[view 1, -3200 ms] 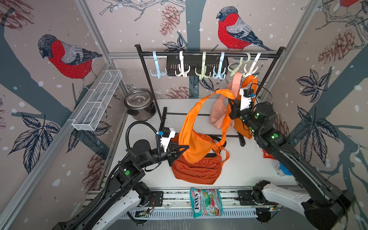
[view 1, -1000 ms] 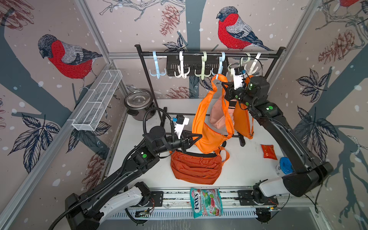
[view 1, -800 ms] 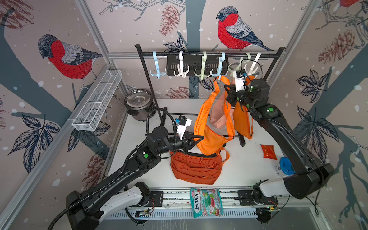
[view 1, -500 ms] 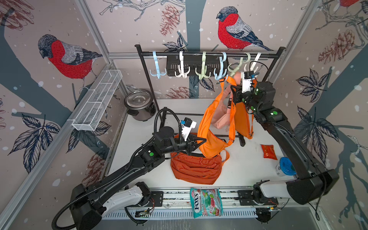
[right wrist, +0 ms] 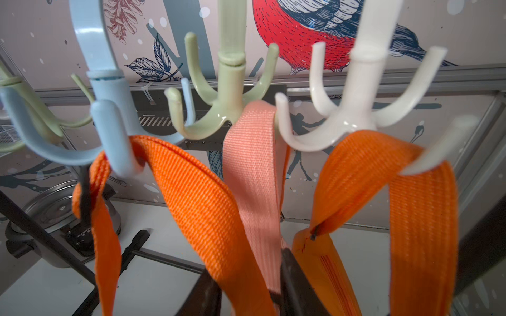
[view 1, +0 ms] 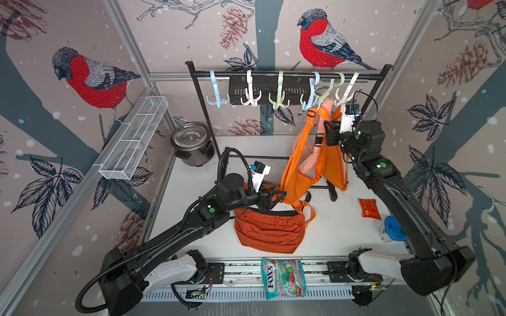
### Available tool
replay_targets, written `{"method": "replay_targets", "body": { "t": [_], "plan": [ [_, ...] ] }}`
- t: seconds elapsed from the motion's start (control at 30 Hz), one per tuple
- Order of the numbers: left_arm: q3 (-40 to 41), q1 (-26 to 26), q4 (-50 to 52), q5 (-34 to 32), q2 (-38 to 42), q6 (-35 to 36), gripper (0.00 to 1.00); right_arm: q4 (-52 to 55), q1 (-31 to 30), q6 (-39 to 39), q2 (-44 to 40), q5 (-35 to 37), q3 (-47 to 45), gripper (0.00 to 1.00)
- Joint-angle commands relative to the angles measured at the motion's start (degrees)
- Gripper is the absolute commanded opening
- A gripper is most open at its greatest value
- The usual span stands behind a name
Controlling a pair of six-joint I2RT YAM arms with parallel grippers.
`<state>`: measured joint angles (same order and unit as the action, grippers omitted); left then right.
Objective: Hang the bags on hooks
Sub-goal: Hang the bag on the hook.
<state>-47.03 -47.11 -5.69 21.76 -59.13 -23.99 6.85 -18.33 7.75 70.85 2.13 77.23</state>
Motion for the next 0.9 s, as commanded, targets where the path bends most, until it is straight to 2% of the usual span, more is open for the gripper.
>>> {"method": "replay_targets", "body": {
  "t": [0.0,0.13,0.5,0.7,0.87],
  "plan": [
    [0.34,-0.08,0.52,-4.23,1.94,1.22,0.70,-2.65,-0.03,0.74,-2.01,2.38,-1.13,0.41],
    [1.56,0.00,0.36,-7.29,5.11,1.15,0.73,-2.81,-0.04,0.83,-3.94,2.78,-2.72,0.46],
    [4.01,1.65,1.87,-14.08,12.02,-0.82,0.76,-1.95,-3.41,-1.21,-10.69,4.58,-6.65,0.69],
    [7.21,8.29,2.47,-14.15,14.08,-6.20,0.78,1.42,-11.04,-6.98,-13.93,5.47,-7.55,0.80],
    [10.03,14.37,3.50,-13.40,15.54,-11.46,0.78,7.10,-19.63,-10.41,-14.43,5.62,-6.75,0.84]
  ]
}}
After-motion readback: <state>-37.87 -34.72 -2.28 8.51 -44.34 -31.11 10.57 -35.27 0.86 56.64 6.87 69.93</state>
